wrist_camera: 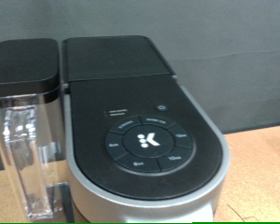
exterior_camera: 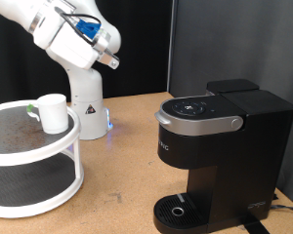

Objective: Make a cup of coffee with the keurig machine

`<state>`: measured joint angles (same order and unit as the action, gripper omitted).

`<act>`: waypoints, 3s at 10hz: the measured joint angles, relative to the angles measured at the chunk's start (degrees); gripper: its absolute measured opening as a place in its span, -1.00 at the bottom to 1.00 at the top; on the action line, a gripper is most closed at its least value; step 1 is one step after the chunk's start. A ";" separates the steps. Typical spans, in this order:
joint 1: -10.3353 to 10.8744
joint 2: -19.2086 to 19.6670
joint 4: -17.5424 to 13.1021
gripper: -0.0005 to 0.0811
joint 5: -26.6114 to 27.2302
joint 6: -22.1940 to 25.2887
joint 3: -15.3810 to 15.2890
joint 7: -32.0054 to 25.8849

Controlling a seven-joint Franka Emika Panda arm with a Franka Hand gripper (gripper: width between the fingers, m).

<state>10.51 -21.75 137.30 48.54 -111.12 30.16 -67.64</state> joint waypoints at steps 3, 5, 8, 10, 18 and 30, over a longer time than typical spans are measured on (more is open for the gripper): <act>-2.23 -2.62 0.49 -0.98 -1.24 4.51 1.60 0.95; -4.27 -4.84 0.44 -0.98 -3.79 9.50 3.10 1.12; -5.53 -6.27 0.33 -0.98 -5.51 13.55 4.02 1.61; -6.16 -6.49 0.56 -0.98 -6.39 13.72 4.57 -0.39; -11.82 -9.62 -2.21 -0.98 -20.12 31.96 15.07 -7.11; -16.62 -9.26 0.93 -0.98 -24.32 25.50 20.17 -8.02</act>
<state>-6.12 -31.01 138.23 24.22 -85.62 50.33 -75.66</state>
